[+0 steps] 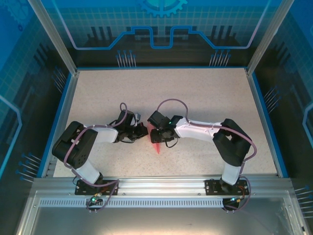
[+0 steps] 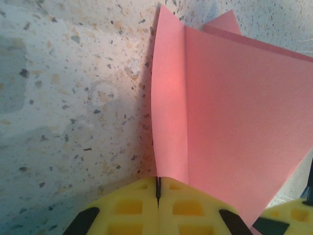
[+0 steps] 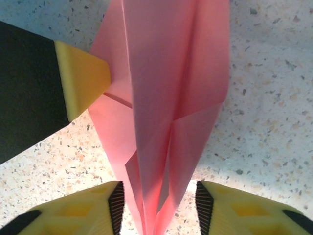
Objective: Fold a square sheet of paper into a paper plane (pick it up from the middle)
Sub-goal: Move the paper plane to the center of the table.
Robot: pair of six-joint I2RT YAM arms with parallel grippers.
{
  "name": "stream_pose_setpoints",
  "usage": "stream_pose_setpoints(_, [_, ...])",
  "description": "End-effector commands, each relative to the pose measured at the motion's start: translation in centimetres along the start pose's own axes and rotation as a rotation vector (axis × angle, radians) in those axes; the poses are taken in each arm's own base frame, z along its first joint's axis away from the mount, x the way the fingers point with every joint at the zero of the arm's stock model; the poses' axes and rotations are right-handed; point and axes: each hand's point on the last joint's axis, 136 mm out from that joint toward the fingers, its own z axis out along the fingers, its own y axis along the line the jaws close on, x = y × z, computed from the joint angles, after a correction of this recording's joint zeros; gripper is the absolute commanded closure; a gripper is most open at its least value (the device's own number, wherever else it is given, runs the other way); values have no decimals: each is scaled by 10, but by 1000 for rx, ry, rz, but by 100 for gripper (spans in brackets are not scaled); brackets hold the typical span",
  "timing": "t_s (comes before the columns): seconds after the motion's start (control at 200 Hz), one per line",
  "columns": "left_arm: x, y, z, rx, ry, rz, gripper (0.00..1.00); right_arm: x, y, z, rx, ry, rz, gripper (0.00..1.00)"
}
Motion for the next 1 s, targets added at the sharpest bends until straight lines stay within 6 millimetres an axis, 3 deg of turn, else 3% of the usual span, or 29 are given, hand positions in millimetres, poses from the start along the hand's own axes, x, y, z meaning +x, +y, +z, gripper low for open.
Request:
stream_pose_setpoints(0.0, [-1,1,-5,-2,-10,20,100,-2,13,-8,-3,-16,-25,59])
stream_pose_setpoints(0.265, [-1,1,-5,-4,-10,21,100,-1,17,-7,-6,-18,-33,60])
stream_pose_setpoints(0.505, [-1,0,-6,-2,-9,23,100,3,15,7,21,19,-29,56])
stream_pose_setpoints(0.995, [-2,-3,-9,1,-13,13,100,2,8,22,94,40,3,67])
